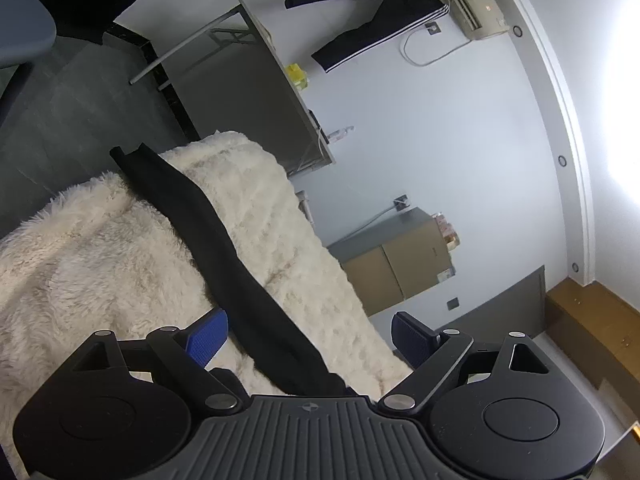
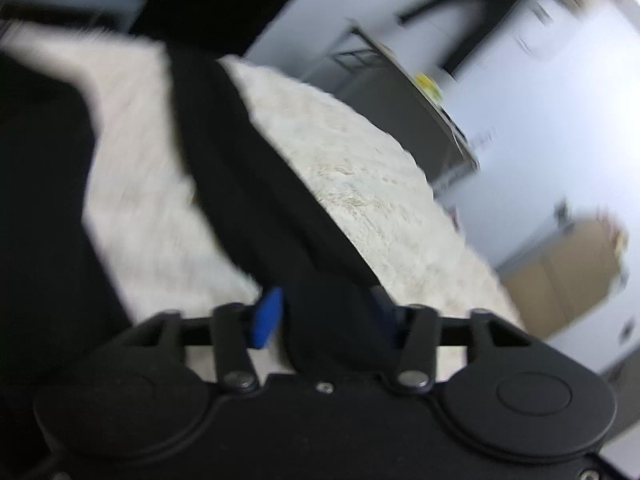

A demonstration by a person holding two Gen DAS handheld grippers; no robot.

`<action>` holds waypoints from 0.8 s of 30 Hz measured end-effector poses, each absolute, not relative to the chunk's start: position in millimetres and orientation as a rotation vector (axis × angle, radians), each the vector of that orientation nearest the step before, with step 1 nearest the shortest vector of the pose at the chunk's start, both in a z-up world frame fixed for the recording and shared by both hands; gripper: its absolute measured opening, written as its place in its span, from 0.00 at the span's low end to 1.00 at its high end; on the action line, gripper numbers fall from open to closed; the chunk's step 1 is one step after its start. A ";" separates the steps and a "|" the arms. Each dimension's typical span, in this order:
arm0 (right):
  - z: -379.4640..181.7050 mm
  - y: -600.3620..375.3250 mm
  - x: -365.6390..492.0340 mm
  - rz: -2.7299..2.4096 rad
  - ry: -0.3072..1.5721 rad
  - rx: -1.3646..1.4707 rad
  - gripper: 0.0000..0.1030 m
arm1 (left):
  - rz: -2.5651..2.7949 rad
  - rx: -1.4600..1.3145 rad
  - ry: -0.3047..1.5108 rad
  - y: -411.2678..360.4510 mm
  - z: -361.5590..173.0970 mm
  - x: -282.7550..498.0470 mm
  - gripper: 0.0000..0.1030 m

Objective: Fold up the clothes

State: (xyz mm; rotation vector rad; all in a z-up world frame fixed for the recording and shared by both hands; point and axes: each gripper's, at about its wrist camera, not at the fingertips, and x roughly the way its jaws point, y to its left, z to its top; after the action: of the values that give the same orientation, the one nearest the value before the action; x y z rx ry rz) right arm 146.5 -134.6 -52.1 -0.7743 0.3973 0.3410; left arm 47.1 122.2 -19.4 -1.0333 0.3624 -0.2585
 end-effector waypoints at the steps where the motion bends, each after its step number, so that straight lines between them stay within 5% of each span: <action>1: -55.5 -132.0 155.1 0.304 0.421 -0.719 0.29 | -0.258 -1.028 0.363 121.5 -18.8 46.8 0.83; 4: -78.0 -129.7 162.3 0.251 0.528 -0.669 0.28 | -0.252 -0.996 0.365 118.1 -16.4 46.6 0.83; 7: -96.0 -120.0 151.3 0.289 0.556 -0.779 0.14 | -0.250 -0.953 0.368 113.0 -12.9 46.4 0.84; 9: -81.9 -121.6 134.9 0.339 0.516 -0.754 0.27 | -0.257 -0.926 0.370 110.0 -10.5 46.7 0.84; 11: -74.9 -123.1 133.0 0.322 0.480 -0.731 0.53 | -0.273 -0.900 0.378 106.9 -8.4 47.7 0.84; 24: -40.8 -125.1 102.1 0.328 0.486 -0.465 0.66 | -0.296 -0.880 0.364 108.1 -4.2 44.7 0.84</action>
State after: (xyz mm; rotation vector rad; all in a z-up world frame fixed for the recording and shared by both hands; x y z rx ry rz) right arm 102.1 -125.1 -40.8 -0.4647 0.4860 0.3277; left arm 44.7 108.1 -4.2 -0.8803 0.3637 -0.2964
